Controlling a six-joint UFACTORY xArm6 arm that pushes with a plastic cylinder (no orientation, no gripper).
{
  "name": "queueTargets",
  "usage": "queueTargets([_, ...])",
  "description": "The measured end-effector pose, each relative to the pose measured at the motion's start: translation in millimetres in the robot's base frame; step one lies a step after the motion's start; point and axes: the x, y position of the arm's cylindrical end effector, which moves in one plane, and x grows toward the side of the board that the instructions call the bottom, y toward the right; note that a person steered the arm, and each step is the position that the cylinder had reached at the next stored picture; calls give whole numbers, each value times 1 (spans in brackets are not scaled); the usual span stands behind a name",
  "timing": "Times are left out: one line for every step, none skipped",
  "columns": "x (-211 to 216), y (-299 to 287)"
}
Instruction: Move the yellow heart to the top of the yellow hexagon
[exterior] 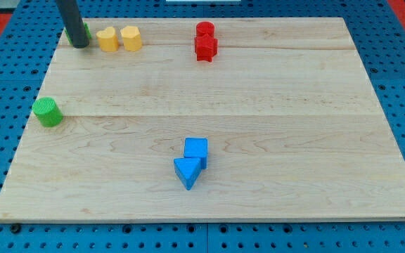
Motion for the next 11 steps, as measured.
queueTargets([7,-2])
queueTargets([6,-2])
queueTargets([3,19])
queueTargets([-10,75])
queueTargets([-8,64])
queueTargets([-13,25])
queueTargets([-28,50])
queueTargets([-39,87])
queueTargets([-39,124])
queueTargets([-39,124])
queueTargets([-41,80])
